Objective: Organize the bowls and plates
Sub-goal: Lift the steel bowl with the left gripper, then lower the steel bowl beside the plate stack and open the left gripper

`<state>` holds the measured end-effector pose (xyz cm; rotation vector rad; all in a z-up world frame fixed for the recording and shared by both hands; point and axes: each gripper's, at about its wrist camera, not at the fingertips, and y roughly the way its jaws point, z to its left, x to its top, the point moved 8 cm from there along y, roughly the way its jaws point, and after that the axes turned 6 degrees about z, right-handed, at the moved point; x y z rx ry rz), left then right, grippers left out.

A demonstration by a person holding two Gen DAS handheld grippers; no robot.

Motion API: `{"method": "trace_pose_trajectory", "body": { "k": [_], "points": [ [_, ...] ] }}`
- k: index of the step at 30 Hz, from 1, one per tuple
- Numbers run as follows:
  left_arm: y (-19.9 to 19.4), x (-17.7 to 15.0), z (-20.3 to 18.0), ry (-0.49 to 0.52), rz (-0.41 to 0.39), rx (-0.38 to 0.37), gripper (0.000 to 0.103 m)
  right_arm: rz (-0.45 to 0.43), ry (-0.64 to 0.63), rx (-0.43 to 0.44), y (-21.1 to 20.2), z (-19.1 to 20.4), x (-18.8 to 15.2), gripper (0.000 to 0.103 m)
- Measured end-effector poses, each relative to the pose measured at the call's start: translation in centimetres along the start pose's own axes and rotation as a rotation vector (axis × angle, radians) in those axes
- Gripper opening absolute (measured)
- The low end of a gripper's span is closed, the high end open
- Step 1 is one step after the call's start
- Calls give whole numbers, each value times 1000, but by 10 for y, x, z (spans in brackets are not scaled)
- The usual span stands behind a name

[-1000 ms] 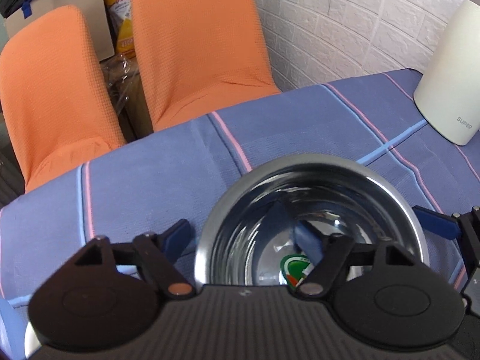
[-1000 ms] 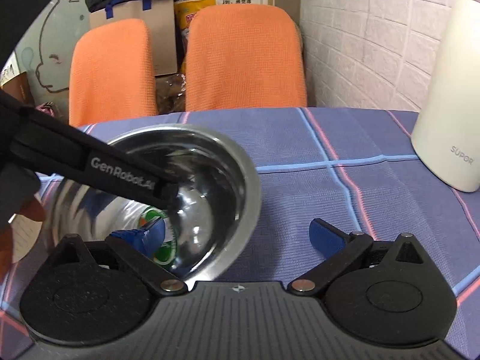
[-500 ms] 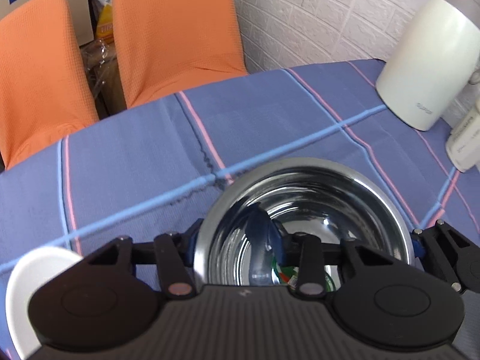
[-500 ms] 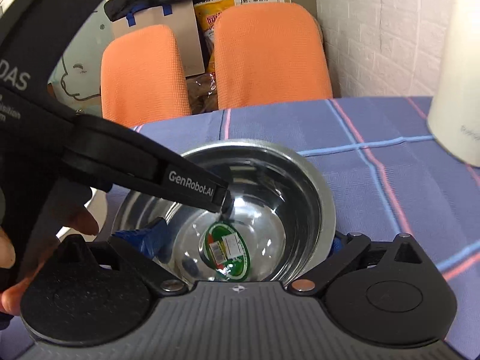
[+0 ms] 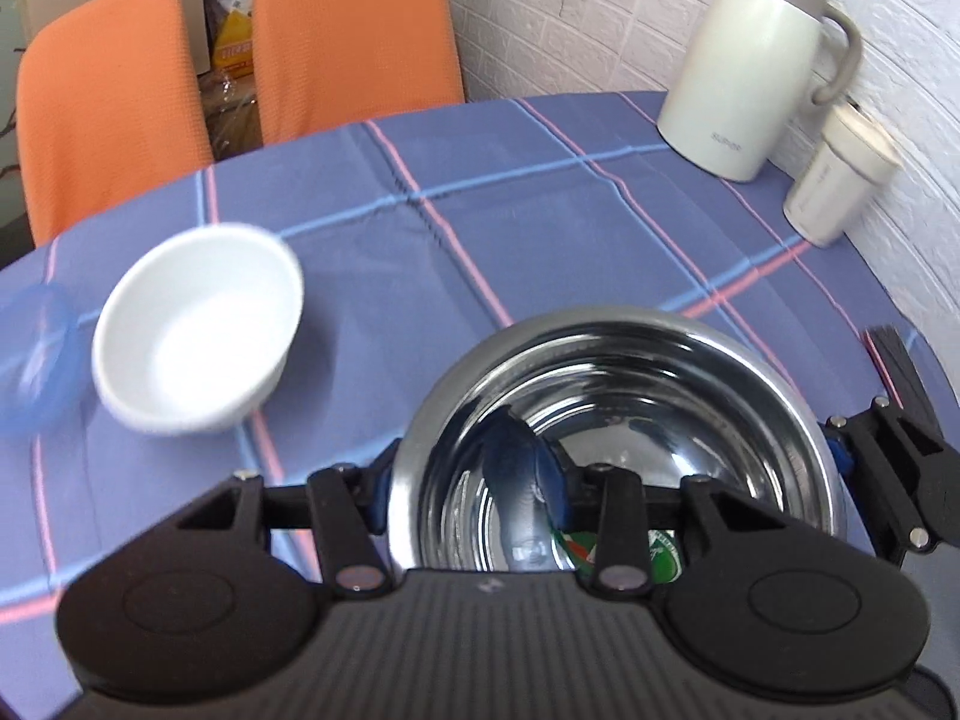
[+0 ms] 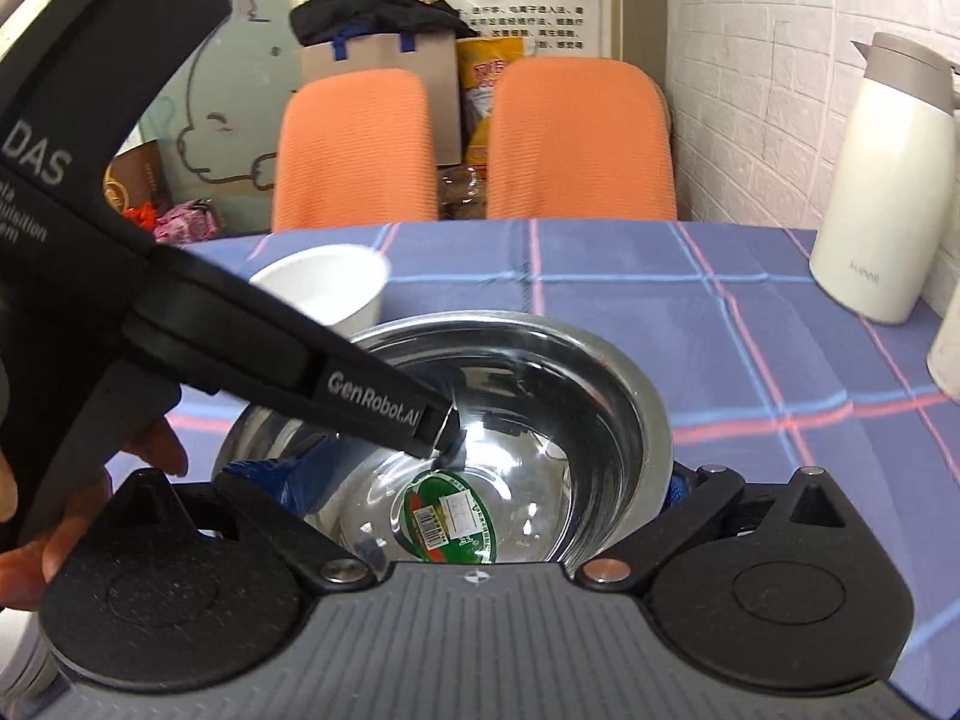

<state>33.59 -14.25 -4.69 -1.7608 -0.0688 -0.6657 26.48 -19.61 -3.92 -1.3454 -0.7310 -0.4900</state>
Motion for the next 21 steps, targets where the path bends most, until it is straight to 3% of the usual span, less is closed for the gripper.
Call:
{"method": "trace_pose_trajectory", "body": {
  "k": [9, 15, 20, 21],
  "points": [
    [-25, -90, 6, -5, -9, 40, 37, 27, -11, 38, -36, 52, -67, 90],
    [-32, -108, 2, 30, -56, 78, 37, 29, -7, 35, -42, 61, -84, 90],
    [-20, -111, 6, 22, -48, 120, 37, 64, 7, 57, -29, 59, -89, 88],
    [-20, -111, 8, 26, -57, 145, 47, 74, 11, 64, -27, 59, -91, 88]
  ]
}}
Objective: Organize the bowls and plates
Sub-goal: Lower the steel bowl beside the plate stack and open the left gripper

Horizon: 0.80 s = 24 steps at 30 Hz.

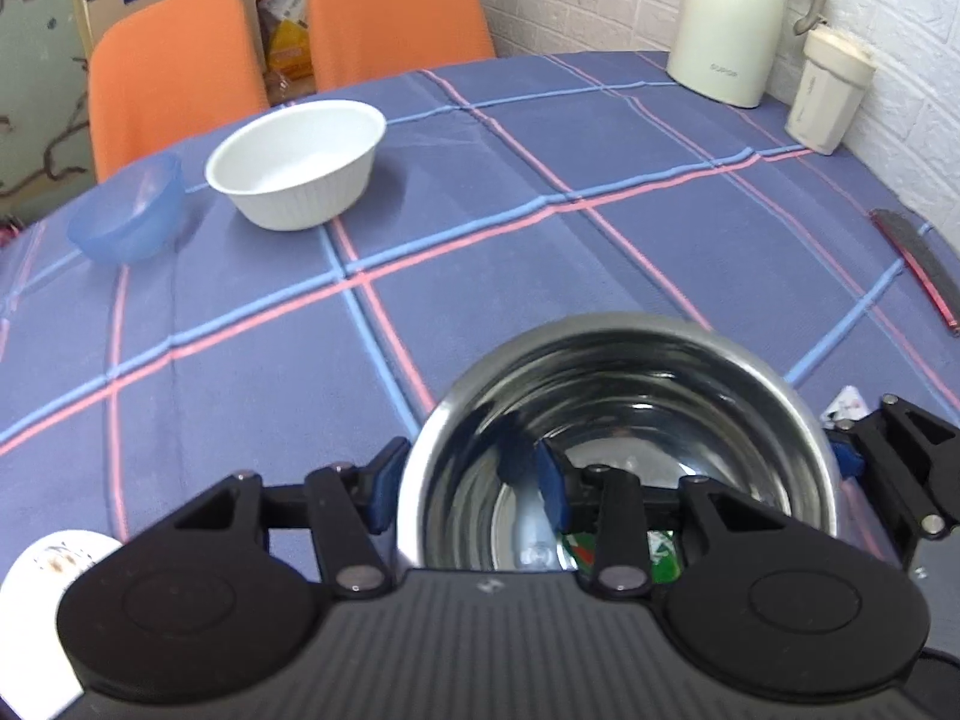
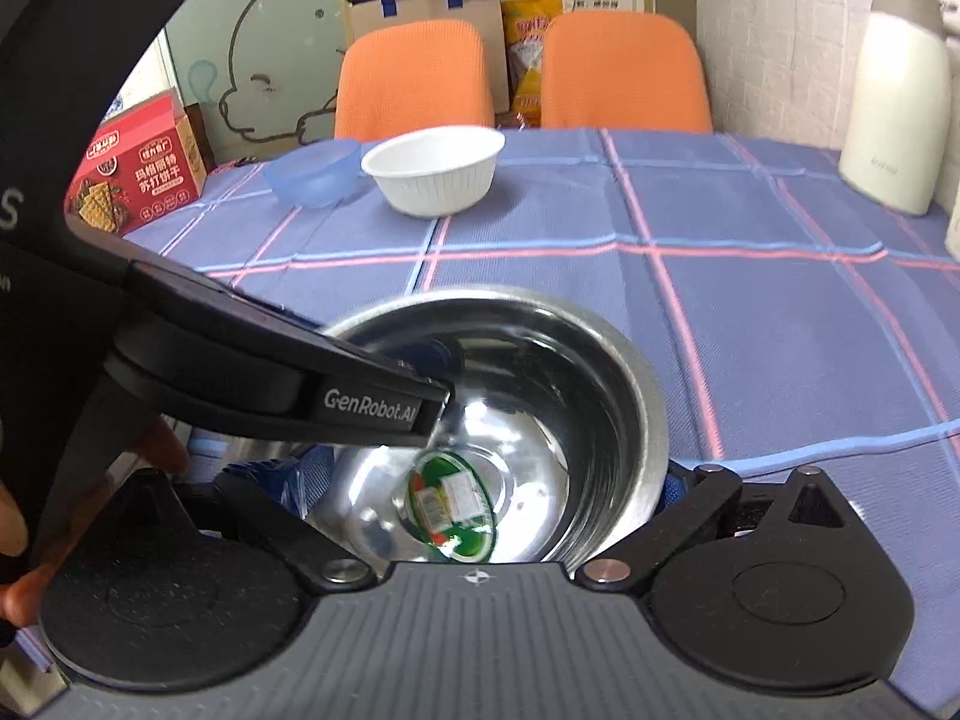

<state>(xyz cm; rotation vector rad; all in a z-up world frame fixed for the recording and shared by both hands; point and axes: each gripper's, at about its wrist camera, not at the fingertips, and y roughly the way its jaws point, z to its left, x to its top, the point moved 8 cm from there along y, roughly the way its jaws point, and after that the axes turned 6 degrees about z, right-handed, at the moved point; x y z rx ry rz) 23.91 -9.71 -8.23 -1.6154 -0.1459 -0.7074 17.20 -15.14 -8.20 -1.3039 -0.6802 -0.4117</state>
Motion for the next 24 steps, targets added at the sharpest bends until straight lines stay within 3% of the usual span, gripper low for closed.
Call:
{"method": "trace_pose_trajectory", "body": {
  "k": [1, 2, 3, 5, 8, 12, 17, 24],
  "points": [
    [-1, 0, 2, 3, -9, 22, 57, 8, 2, 8, 0, 1, -1, 88],
    [-3, 1, 5, 3, -22, 35, 78, 13, 2, 12, -1, -1, -1, 88],
    [-8, 2, 7, -3, -38, 37, 84, 9, 1, 11, -5, -1, -2, 88],
    [-20, 6, 12, -8, -77, 48, 85, -19, 6, -12, -15, -8, 1, 88],
    [-38, 12, 21, -25, -136, 71, 101, -83, 28, -47, -38, -24, 6, 88],
    [-58, 19, 27, -31, -198, 105, 102, -154, 73, -58, -61, -45, 15, 89],
    [-70, 22, 35, -35, -212, 118, 102, -148, 92, -60, -56, -56, 26, 89],
    [-76, 25, 52, -36, -228, 142, 102, -149, -4, -61, -52, -48, 51, 89]
  ]
}}
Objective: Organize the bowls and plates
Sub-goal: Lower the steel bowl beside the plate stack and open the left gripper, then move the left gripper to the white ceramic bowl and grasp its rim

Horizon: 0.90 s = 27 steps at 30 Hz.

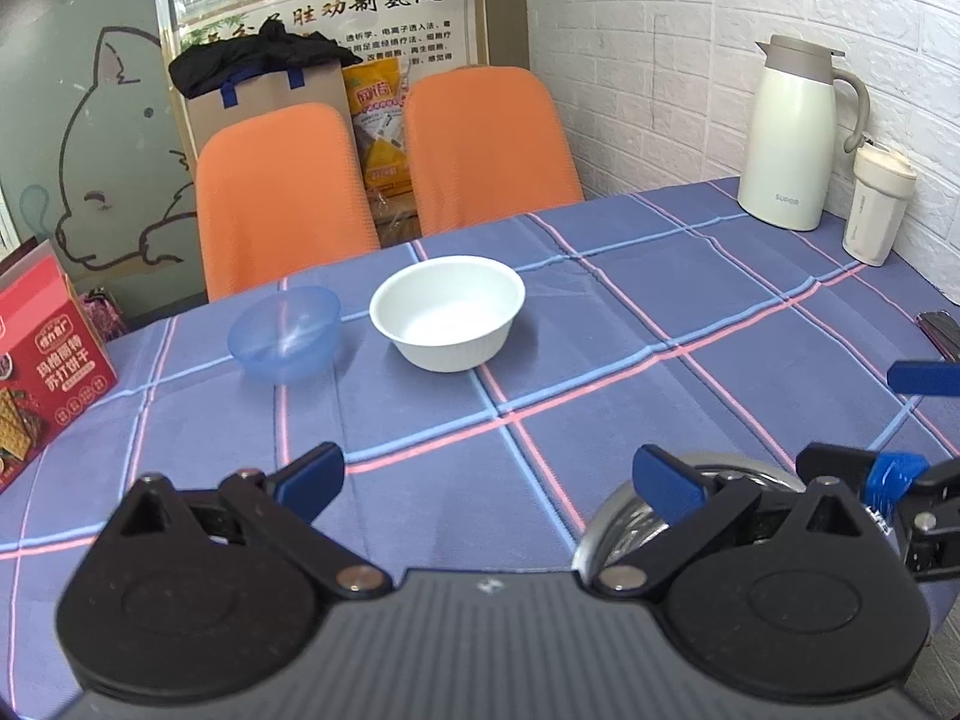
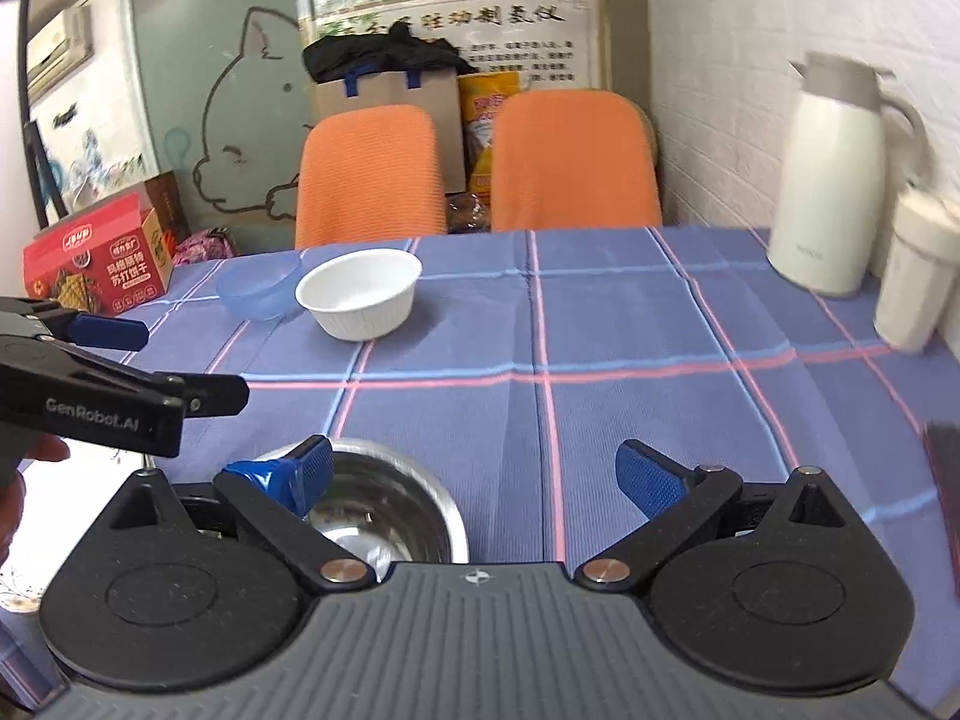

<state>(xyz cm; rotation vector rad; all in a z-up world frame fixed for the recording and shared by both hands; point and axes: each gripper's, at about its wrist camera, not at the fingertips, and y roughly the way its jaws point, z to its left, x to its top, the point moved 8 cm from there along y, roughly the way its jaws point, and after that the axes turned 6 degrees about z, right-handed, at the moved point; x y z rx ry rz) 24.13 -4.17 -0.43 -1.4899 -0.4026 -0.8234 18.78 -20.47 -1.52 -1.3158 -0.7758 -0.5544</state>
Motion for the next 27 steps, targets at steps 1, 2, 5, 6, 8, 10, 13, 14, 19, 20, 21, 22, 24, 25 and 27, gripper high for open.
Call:
{"method": "trace_pose_trajectory", "body": {
  "k": [1, 2, 5, 6, 8, 10, 13, 14, 19, 20, 21, 22, 24, 25, 27],
  "points": [
    [0, -1, 3, -1, -3, 4, 102, -2, -16, 0, 3, 2, 5, 88],
    [1, 1, 6, -2, -4, 9, 102, -5, -32, -1, 5, 3, 9, 89],
    [7, 5, 17, -7, -4, 19, 102, -11, -78, 3, 16, 9, 23, 88],
    [11, 7, 21, -10, -2, 22, 102, -16, -94, 11, 20, 11, 28, 88],
    [20, 10, 29, -15, 7, 29, 102, -21, -127, 25, 30, 16, 36, 88],
    [30, 13, 39, -22, 19, 34, 102, -12, -174, 25, 43, 22, 45, 88],
    [45, 23, 56, -40, 26, 32, 102, -4, -263, 16, 63, 31, 57, 88],
    [49, 27, 63, -45, 25, 28, 102, -1, -291, 14, 71, 33, 61, 88],
    [78, 69, 96, -90, -6, -28, 102, 35, -366, 41, 107, 41, 79, 88],
    [83, 77, 100, -98, -9, -44, 102, 42, -367, 53, 114, 41, 82, 88],
    [90, 86, 104, -104, -8, -69, 102, 50, -363, 69, 121, 41, 85, 88],
    [98, 94, 105, -107, -1, -99, 102, 60, -355, 83, 127, 41, 87, 88],
    [114, 108, 107, -119, 23, -135, 102, 84, -339, 110, 139, 41, 90, 88],
    [123, 113, 105, -122, 40, -156, 102, 93, -333, 118, 144, 41, 91, 88],
    [141, 124, 99, -116, 78, -203, 102, 109, -332, 125, 153, 42, 91, 88]
  ]
}}
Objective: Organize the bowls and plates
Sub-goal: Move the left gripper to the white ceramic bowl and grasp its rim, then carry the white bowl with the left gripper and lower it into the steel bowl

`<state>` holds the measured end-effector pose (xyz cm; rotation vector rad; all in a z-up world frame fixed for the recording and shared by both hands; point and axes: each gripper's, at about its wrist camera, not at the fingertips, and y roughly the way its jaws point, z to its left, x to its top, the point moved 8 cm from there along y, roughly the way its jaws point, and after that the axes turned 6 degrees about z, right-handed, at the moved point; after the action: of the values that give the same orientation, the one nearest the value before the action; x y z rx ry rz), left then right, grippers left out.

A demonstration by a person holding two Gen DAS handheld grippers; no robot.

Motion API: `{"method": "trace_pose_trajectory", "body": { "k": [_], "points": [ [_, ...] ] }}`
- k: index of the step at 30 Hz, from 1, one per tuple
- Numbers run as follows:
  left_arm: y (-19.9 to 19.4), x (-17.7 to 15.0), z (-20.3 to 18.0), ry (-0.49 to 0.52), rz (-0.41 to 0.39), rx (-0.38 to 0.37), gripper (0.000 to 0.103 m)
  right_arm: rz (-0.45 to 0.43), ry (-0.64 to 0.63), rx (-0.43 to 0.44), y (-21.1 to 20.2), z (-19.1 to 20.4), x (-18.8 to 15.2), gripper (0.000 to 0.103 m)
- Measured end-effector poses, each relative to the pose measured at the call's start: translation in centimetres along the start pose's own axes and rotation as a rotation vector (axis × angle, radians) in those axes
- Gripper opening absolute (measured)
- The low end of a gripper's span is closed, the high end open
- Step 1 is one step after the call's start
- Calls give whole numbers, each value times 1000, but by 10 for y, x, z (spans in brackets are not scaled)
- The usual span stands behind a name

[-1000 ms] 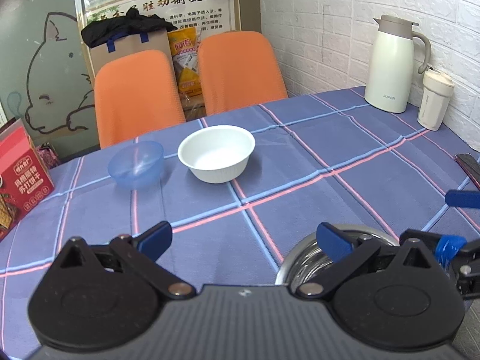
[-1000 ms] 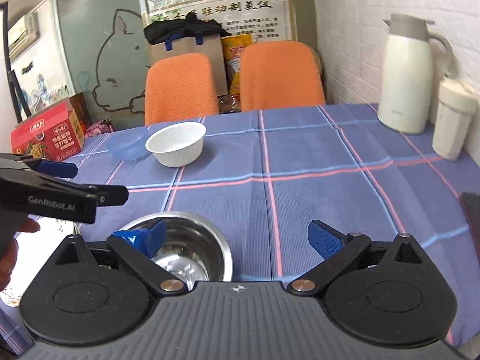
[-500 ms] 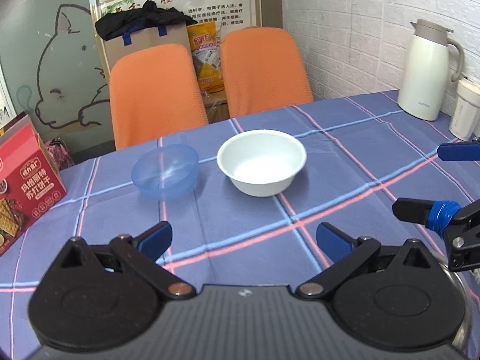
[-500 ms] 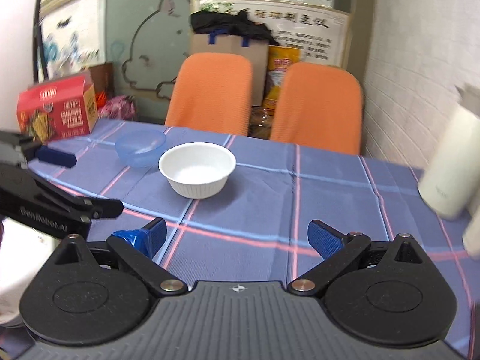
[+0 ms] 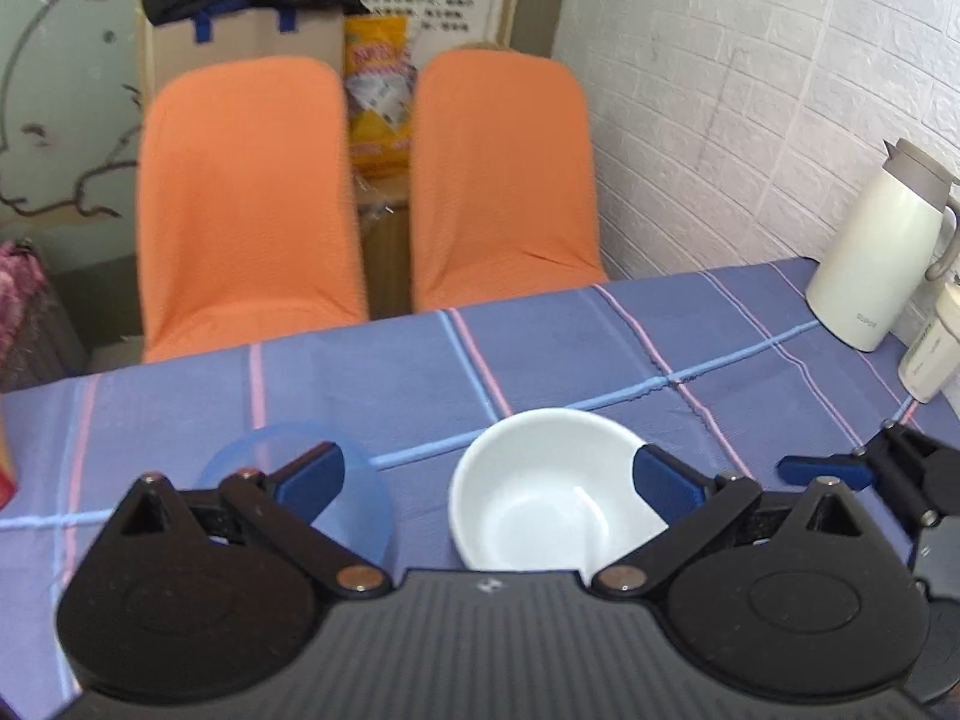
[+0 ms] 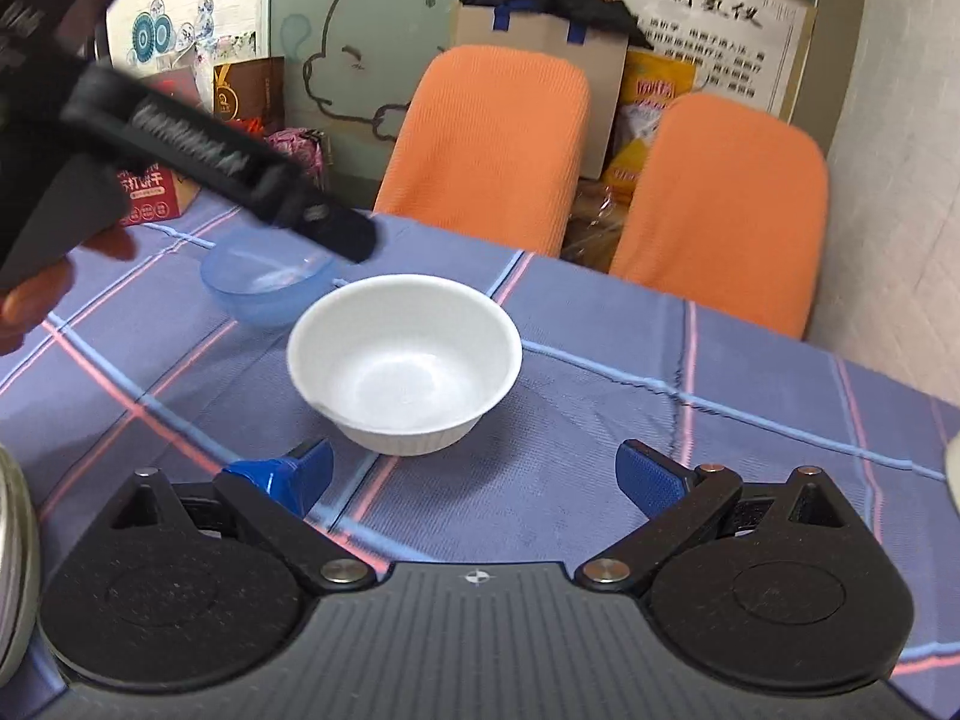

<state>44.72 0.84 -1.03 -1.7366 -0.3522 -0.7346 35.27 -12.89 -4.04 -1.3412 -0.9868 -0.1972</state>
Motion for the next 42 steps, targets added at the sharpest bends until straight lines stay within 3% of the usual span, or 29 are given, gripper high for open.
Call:
{"method": "trace_pose_trajectory", "body": {
  "k": [8, 20, 23, 26, 37, 42],
  "points": [
    [62, 11, -9, 75, 135, -28, 102, 63, -52, 49, 18, 8, -3, 88],
    [84, 2, -10, 95, 146, 4, 101, 106, -53, 93, 49, 18, 1, 88],
    [87, 0, -12, 99, 152, -6, 93, 107, -51, 111, 55, 20, 0, 88],
    [93, -8, -12, 105, 182, -27, 58, 91, -58, 137, 57, 22, -2, 86],
    [83, -10, -11, 114, 166, 25, 56, 20, -88, 155, 49, 29, 12, 78],
    [65, -5, -13, 104, 132, 8, 56, -8, -57, 172, 41, 28, 18, 78]
  ]
}}
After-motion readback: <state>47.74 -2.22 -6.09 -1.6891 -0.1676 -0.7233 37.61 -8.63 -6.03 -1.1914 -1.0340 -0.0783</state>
